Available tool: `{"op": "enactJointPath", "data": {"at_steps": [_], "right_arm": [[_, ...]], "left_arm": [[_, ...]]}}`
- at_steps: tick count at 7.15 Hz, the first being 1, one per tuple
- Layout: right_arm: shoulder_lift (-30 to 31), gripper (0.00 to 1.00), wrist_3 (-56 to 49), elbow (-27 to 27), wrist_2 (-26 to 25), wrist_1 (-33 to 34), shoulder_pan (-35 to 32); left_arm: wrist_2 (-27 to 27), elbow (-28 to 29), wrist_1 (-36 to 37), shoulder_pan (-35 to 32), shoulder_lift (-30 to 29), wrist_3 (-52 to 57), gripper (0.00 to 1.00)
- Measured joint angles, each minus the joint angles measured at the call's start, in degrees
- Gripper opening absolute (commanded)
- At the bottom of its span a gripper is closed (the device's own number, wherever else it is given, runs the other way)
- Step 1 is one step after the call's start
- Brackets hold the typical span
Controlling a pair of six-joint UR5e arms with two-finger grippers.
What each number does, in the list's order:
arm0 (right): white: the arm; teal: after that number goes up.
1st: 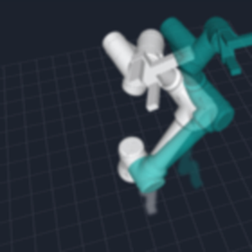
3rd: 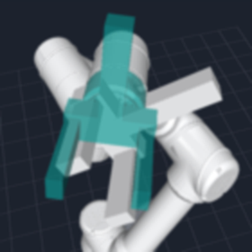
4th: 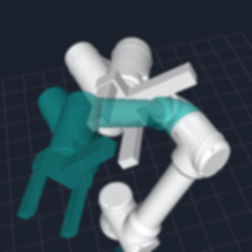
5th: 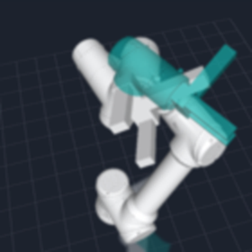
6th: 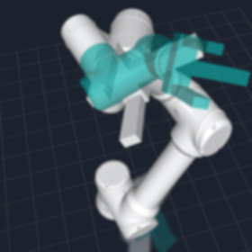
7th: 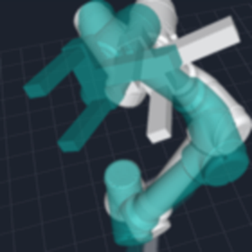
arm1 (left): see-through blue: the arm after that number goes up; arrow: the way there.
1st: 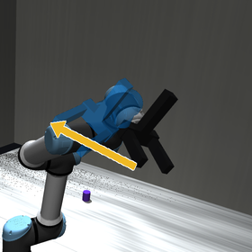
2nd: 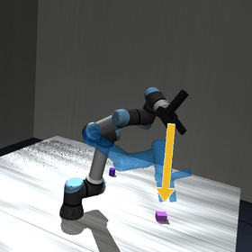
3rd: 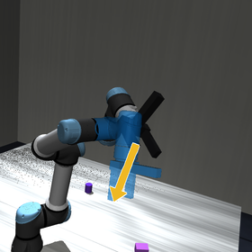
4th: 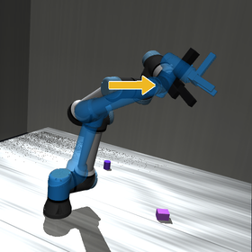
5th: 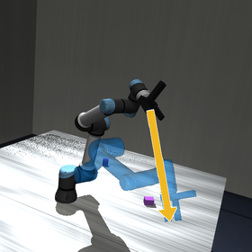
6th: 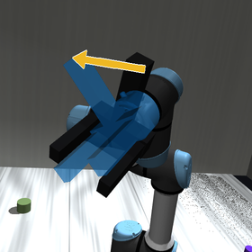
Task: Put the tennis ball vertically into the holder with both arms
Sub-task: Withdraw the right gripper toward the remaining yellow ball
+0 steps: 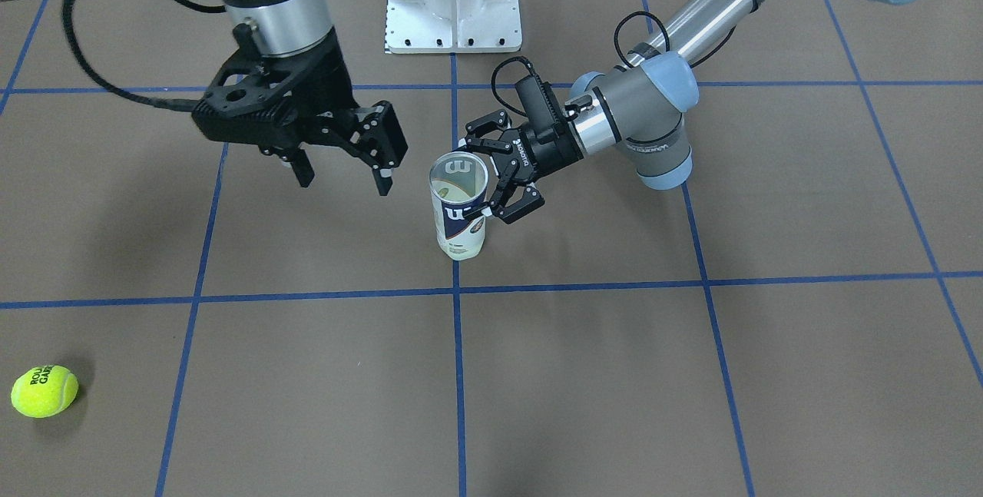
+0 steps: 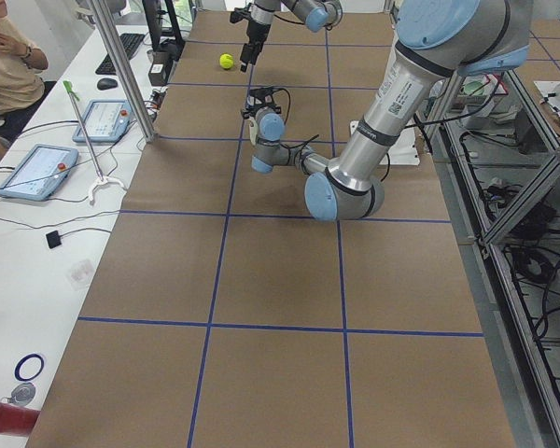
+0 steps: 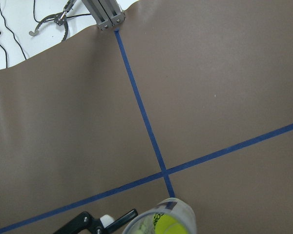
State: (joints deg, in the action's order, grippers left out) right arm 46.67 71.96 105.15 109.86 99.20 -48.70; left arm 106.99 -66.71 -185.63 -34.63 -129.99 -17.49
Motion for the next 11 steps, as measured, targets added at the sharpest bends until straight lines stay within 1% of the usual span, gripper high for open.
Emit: {"op": "enactJointPath", "data": {"at_steps": [2,3,4,5,6,7,8,9,11], "right_arm": [[5.57,0.99,-14.84,-1.83,3.39,-0.6,-7.33],[8.22,0.99,-21.92,-4.8,5.3,-3.06,-10.89],[10.67,0.99,-27.79,-9.52,7.55,-8.85,-14.37],[12.25,0.99,-32.59,-15.84,9.42,-16.12,-17.27],[12.99,0.99,-36.2,-23.59,10.54,-24.56,-19.32],[13.25,0.99,-37.72,-31.05,10.97,-33.3,-20.35],[13.32,0.99,-38.33,-36.35,11.1,-39.51,-20.78],[13.32,0.99,-39.07,-39.11,11.13,-42.21,-20.93],[13.42,0.99,-40.47,-42.09,10.57,-44.27,-20.54]], "left_arm": [[-0.03,0.0,-0.02,-0.03,0.02,-0.04,0.96],[-0.03,0.0,-0.06,-0.06,0.09,-0.02,0.98],[-0.05,0.0,-0.1,-0.07,0.13,-0.01,0.98],[-0.07,0.0,-0.16,-0.08,0.19,0.0,0.99],[-0.07,-0.02,-0.22,-0.09,0.23,0.0,0.99],[-0.1,-0.03,-0.37,-0.12,0.28,0.0,0.99],[-0.11,-0.03,-0.66,-0.15,0.32,0.0,0.99],[-0.11,-0.01,-0.86,-0.16,0.34,0.0,0.99],[-0.12,0.0,-0.95,-0.17,0.41,-0.04,0.99]]}}
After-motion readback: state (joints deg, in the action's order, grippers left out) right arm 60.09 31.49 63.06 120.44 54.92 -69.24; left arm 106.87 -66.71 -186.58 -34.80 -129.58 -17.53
